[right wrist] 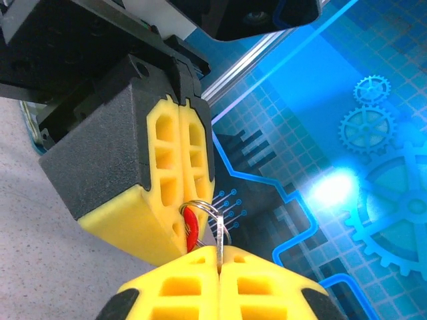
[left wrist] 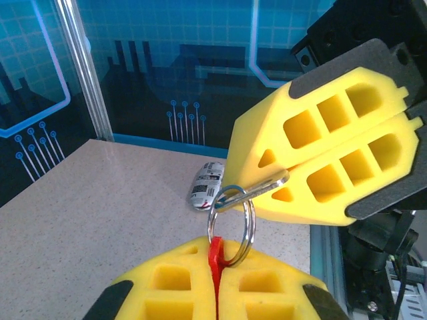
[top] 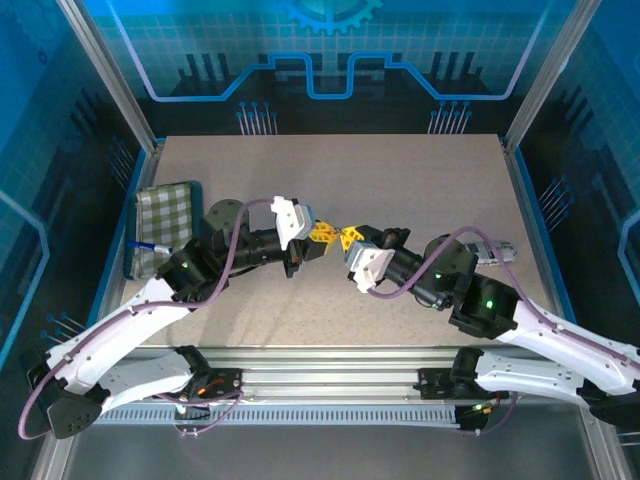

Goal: Remove the keys from the keyring

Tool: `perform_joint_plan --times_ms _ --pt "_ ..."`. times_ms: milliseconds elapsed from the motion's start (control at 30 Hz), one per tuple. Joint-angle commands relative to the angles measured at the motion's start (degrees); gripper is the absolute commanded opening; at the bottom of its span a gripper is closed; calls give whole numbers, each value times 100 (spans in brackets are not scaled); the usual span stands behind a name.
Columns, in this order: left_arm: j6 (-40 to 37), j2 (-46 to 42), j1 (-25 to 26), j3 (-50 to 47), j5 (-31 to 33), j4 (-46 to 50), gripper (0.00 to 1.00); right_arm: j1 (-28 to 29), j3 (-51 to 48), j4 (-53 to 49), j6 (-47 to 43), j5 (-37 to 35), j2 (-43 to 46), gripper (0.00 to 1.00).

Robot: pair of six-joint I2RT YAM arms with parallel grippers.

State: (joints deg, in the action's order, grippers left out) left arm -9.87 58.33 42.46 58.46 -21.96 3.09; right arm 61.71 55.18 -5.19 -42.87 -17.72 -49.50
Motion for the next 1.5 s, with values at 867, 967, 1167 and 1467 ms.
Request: perform_joint_plan --times_ms 867,967,1167,1467 --pt "512 133 -312 284 -608 -463 0 -146 -429 1398 854 -111 -72 0" --pt "397 135 -206 233 -595 -310 0 -240 -301 1446 822 -144 -43 0" --pt "517 184 -140 176 -847 -255 0 -302 -253 1617 929 -250 -85 0" --pt "849 284 -95 207 -1006 -228 0 -392 -298 1917 909 -217 -102 0"
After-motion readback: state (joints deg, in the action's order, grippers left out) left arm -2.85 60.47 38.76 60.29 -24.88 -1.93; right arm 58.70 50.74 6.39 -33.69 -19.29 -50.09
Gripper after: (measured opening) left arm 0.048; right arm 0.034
